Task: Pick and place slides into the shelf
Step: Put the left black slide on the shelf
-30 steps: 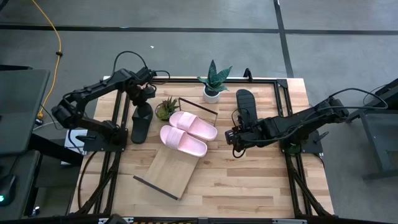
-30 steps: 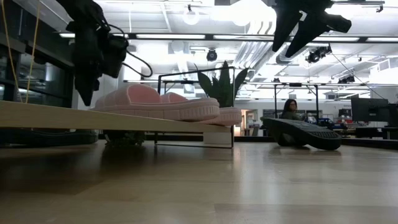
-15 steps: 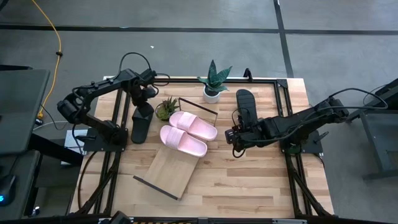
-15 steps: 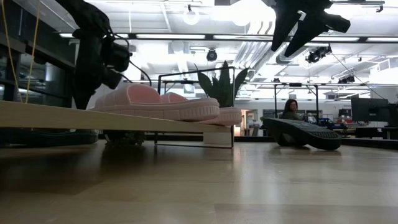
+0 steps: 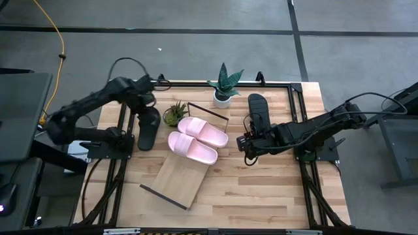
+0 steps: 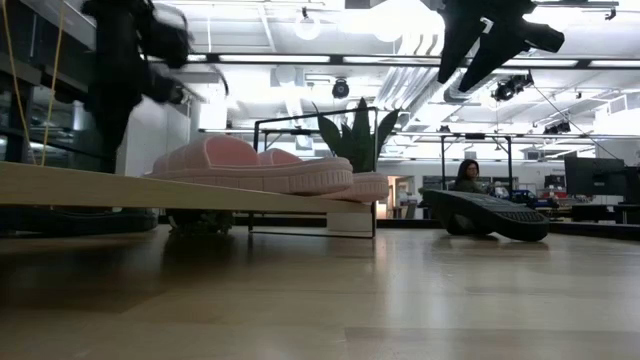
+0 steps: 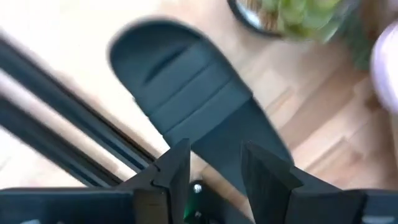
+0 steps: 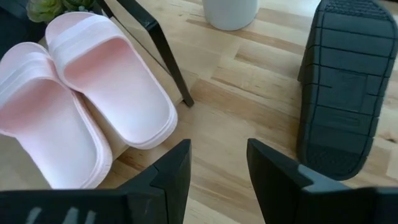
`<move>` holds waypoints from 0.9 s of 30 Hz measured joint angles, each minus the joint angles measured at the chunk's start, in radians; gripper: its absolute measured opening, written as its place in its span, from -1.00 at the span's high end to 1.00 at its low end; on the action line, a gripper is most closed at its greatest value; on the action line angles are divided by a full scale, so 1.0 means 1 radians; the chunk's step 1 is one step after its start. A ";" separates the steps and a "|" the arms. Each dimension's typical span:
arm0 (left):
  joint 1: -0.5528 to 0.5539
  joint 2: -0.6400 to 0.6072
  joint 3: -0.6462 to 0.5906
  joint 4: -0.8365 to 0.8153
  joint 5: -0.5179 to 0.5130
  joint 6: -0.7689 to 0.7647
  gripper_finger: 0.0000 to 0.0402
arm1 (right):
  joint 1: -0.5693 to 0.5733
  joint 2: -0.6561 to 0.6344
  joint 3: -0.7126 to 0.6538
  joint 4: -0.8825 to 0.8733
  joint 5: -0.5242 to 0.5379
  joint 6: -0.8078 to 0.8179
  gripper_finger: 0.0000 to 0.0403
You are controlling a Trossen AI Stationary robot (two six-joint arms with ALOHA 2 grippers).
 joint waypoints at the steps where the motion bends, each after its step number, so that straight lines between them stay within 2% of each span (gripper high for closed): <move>1: -0.031 -0.047 0.000 0.004 -0.022 -0.043 0.37 | 0.000 0.000 0.000 -0.002 0.007 -0.002 0.27; 6: -0.231 -0.253 0.000 0.008 -0.172 -0.290 0.37 | 0.000 0.000 0.000 -0.003 0.013 -0.041 0.27; 10: -0.403 -0.334 0.000 -0.020 -0.301 -0.501 0.37 | 0.000 0.000 0.000 -0.003 0.009 -0.065 0.27; 14: -0.546 -0.336 -0.024 -0.014 -0.349 -0.762 0.37 | 0.000 0.000 0.000 -0.002 -0.011 -0.094 0.27; 19: -0.729 -0.336 -0.109 0.194 -0.346 -1.136 0.37 | 0.000 0.000 0.000 0.010 -0.043 -0.130 0.27; 22: -0.836 -0.340 -0.155 0.278 -0.434 -1.316 0.37 | 0.000 0.000 0.000 0.013 -0.060 -0.131 0.27; 27: -1.026 -0.341 -0.206 0.281 -0.605 -1.596 0.37 | 0.009 0.000 0.000 0.030 -0.090 -0.195 0.27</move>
